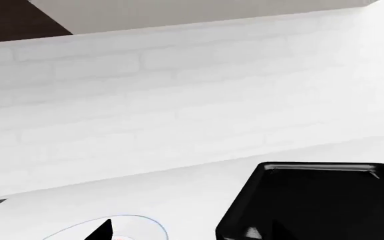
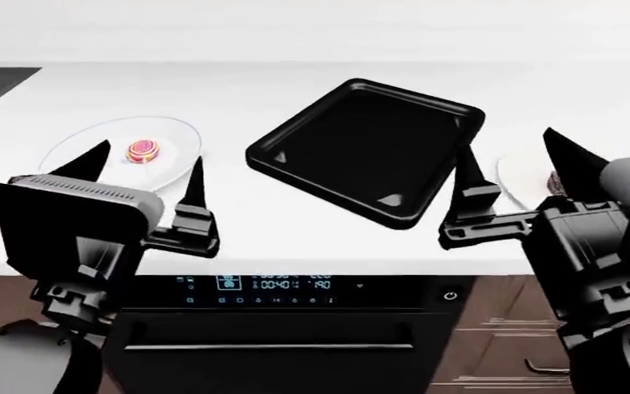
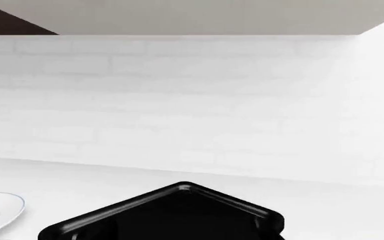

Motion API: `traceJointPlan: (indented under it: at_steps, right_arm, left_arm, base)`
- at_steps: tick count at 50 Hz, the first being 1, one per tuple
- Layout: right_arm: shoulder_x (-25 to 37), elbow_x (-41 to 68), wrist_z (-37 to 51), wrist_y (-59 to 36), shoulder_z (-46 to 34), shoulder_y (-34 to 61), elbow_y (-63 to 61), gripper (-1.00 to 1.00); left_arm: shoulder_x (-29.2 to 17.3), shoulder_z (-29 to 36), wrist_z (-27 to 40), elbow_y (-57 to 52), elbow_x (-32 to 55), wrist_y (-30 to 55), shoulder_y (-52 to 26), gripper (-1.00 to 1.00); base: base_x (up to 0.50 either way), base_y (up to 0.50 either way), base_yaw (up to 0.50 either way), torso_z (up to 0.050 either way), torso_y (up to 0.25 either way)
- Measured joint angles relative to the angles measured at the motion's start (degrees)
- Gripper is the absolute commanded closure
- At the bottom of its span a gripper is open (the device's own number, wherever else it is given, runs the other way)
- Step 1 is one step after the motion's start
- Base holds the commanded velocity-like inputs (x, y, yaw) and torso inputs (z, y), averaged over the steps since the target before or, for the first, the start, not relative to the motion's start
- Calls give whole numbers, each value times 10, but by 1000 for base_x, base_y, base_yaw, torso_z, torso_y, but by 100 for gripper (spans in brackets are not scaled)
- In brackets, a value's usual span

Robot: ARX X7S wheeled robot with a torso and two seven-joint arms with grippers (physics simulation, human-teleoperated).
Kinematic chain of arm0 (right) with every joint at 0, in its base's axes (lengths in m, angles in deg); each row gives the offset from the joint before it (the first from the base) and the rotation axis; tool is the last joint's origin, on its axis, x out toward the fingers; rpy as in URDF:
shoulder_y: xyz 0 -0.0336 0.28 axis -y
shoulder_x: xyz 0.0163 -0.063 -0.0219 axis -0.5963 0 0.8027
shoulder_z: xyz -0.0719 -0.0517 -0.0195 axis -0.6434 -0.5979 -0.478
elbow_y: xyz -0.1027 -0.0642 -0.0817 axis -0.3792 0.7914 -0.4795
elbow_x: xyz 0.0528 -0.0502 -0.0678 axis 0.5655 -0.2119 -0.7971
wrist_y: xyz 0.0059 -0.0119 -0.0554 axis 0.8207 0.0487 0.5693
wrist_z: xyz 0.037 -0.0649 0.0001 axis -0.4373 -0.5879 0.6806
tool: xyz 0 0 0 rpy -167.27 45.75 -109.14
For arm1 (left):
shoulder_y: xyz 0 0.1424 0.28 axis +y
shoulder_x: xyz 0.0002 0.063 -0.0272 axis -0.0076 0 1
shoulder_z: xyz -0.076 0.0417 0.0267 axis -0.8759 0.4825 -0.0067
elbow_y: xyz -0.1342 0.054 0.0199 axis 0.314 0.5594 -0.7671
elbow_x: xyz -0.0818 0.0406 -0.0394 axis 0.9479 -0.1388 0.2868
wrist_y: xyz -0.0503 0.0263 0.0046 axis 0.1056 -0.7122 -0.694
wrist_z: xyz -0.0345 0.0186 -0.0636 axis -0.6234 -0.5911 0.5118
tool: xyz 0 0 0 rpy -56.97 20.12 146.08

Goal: Move the dessert items from the plate to the tray.

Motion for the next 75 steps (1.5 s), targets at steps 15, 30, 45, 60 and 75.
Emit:
traceJointPlan:
  at_steps: [15,30,45,60,75]
  right_arm:
    - [86,202,120,-153,37,176,79,-100]
    - [124,291,181,-180,26,247,145,-100]
    - [140,335,208,-181,6,292,178,-100]
    - [135,412,312,-192,13,315,239,-100]
    - [158,450,368,-189,-33,322,282,-100]
  left_arm:
    - [-51,-107,101,22,193,266,-209,-100]
    - [-114,-128,245,75,398,330,-298,-100]
    - [-154,-117,321,103,501,333,-325,-100]
    - [-175,-102,349,113,544,320,-326,-100]
    - [-205,-100,366,136,582,321,-330,-100]
  base:
    - [263,-388,0,0,0]
    - [500,16,0,0,1]
    - [367,222,0,0,1]
    - [-95,76,0,0,0]
    - [-61,45,0,15,46]
